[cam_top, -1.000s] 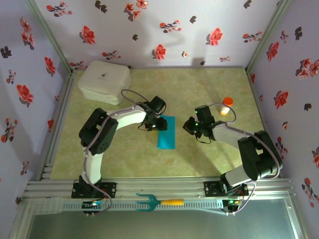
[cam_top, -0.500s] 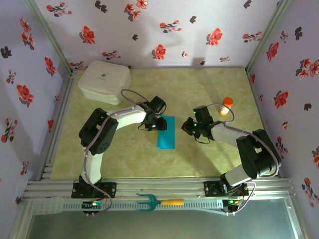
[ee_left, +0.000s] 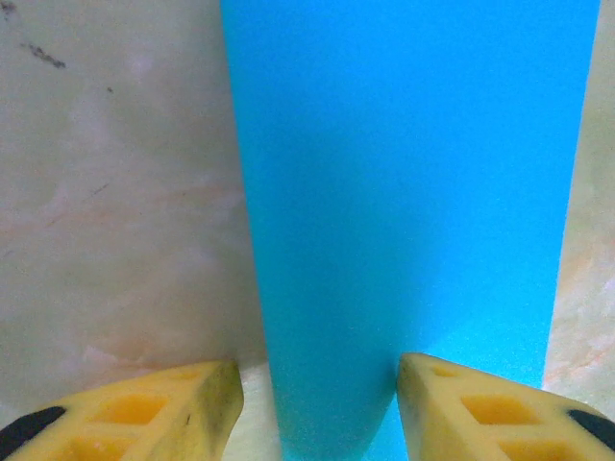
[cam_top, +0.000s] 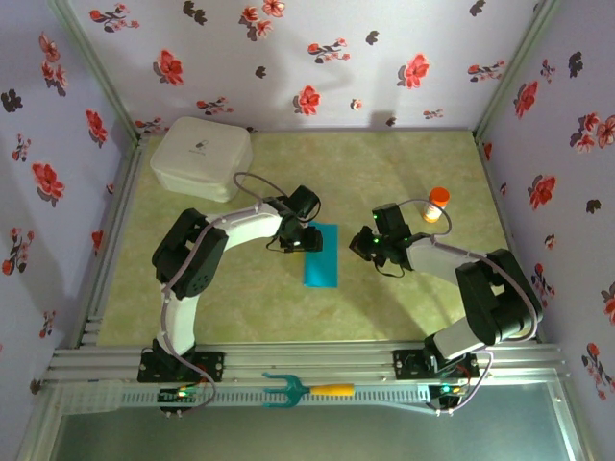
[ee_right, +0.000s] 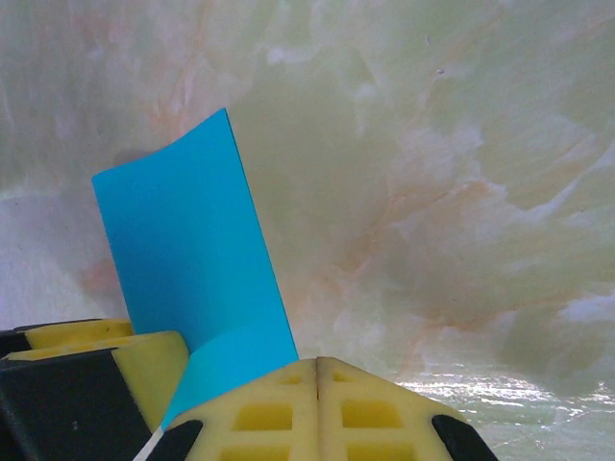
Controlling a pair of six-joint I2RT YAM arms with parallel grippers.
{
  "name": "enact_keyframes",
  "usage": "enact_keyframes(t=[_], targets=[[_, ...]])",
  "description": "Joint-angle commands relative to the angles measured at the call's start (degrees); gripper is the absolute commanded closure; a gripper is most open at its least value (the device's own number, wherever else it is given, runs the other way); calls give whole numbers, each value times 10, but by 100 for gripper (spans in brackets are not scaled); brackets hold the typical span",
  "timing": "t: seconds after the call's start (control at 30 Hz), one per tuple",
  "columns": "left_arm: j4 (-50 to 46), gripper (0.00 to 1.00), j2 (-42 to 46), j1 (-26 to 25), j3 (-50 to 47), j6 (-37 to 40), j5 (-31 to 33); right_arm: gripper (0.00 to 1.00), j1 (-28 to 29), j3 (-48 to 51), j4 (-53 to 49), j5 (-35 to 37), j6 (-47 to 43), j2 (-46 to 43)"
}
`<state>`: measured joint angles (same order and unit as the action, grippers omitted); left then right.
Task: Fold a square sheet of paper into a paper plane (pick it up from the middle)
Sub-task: Hold the square sheet of paper at the center of the table.
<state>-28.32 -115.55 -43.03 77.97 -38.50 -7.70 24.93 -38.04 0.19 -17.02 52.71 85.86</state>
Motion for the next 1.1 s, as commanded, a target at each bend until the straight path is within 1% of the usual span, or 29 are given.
enact_keyframes(t=[0.0, 0.27, 0.4, 0.57, 1.07], targets=[[11, 49, -55, 10, -18, 21, 66, 95, 5, -17, 7, -12, 3, 9], [10, 49, -54, 10, -19, 17, 69, 97, 16, -33, 16, -35, -5, 29], [13, 53, -52, 10, -22, 14, 69, 97, 20, -36, 4, -19, -6, 27], [14, 52, -53, 10, -21, 12, 71, 97, 19, -30, -8, 0, -8, 15], [10, 50, -61, 10, -17, 15, 68, 96, 19, -33, -11, 0, -8, 16]])
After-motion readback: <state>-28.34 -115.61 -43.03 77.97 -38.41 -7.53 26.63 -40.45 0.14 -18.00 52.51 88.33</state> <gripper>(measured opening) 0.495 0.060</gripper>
